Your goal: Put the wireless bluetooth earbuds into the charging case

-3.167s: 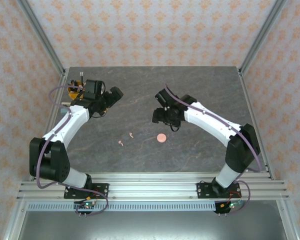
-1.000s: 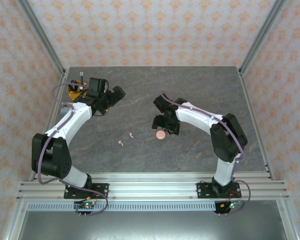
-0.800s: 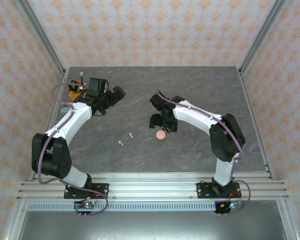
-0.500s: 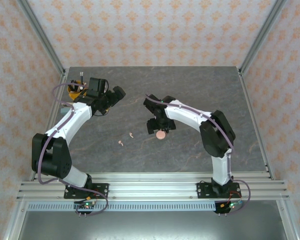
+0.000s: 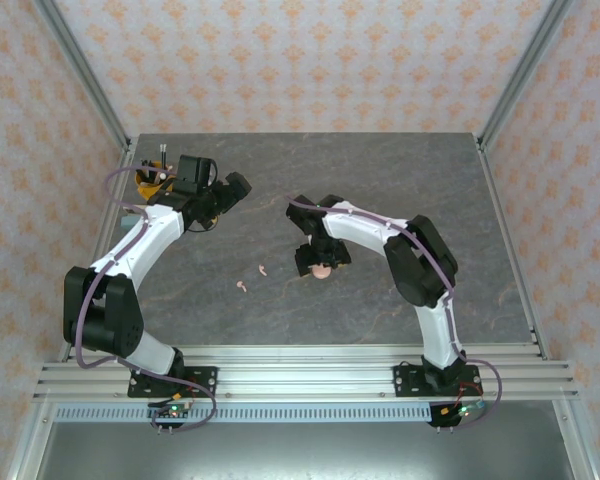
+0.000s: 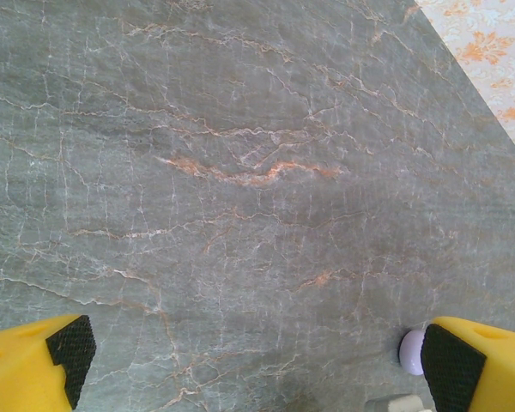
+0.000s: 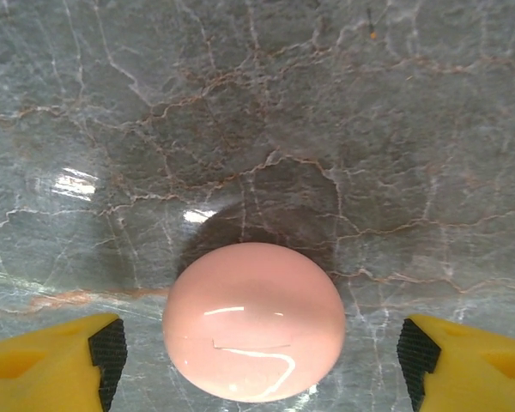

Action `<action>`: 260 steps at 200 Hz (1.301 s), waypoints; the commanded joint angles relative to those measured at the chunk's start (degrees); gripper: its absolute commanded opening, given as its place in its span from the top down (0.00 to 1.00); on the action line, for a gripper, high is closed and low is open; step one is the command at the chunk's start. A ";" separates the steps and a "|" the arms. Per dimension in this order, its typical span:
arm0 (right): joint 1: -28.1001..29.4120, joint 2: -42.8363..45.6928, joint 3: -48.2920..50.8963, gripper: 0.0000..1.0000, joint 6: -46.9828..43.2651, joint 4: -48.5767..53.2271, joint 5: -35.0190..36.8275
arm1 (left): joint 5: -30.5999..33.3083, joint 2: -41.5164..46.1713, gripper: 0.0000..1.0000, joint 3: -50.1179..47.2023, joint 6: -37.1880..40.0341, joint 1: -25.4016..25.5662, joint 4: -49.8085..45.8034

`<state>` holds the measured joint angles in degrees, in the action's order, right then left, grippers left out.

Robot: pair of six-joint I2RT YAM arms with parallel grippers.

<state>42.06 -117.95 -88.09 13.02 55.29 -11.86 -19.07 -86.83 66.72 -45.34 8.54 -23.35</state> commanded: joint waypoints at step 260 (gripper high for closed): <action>-1.37 2.73 2.93 0.60 6.53 -1.94 4.90 | 1.23 0.03 0.00 2.64 -0.53 1.00 0.24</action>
<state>41.54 -117.93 -86.30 17.26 53.49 -11.60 -19.05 -87.81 68.12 -45.58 9.02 -22.96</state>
